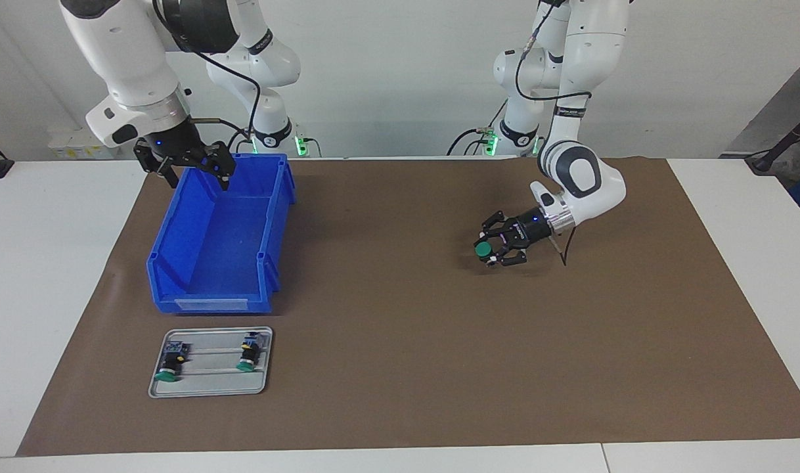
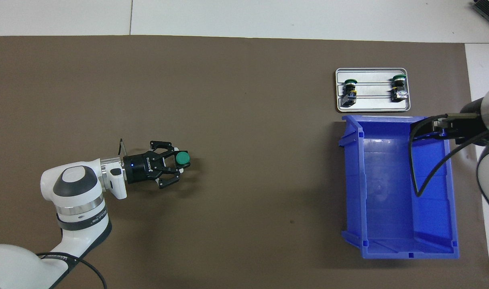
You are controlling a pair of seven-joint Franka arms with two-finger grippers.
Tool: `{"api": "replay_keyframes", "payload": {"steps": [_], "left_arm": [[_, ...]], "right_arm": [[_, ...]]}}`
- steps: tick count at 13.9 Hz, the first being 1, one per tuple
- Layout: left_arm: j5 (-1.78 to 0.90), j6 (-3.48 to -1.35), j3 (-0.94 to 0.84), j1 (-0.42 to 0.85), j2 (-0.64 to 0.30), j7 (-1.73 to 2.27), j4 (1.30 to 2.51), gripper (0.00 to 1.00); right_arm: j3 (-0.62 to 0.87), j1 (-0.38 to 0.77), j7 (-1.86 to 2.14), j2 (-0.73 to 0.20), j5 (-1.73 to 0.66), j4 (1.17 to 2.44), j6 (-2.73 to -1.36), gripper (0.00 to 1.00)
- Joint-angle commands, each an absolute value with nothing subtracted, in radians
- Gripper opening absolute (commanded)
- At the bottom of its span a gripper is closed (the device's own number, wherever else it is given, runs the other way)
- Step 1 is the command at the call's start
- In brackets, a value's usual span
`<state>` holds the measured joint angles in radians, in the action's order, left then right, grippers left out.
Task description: Place and press button with both arms
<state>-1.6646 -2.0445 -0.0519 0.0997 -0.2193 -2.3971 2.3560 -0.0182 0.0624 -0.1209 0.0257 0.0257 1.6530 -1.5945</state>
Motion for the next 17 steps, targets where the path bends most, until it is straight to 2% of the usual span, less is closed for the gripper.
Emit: {"api": "replay_keyframes", "payload": {"steps": [1, 5, 7, 13, 17], "left_arm": [[-1.759, -1.958, -0.051, 0.091, -0.199, -2.457, 2.390, 0.23], [-1.772, -1.880, -0.051, 0.078, -0.210, -2.563, 2.440, 0.23], [-1.773, -1.778, -0.051, 0.040, -0.276, -2.652, 2.444, 0.23], [-1.773, -1.769, -0.051, 0.025, -0.284, -2.671, 2.453, 0.23], [-1.773, -1.770, -0.051, 0.026, -0.287, -2.671, 2.459, 0.41]], "right_arm": [[-0.018, 0.063, -0.132, 0.023, 0.012, 1.647, -1.585, 1.00], [-0.018, 0.063, -0.132, 0.023, 0.012, 1.647, -1.585, 1.00], [-0.018, 0.063, -0.132, 0.023, 0.012, 1.647, -1.585, 1.00], [-0.018, 0.063, -0.132, 0.023, 0.012, 1.647, -1.585, 1.00], [-0.018, 0.063, -0.132, 0.023, 0.012, 1.647, -1.585, 1.00]]}}
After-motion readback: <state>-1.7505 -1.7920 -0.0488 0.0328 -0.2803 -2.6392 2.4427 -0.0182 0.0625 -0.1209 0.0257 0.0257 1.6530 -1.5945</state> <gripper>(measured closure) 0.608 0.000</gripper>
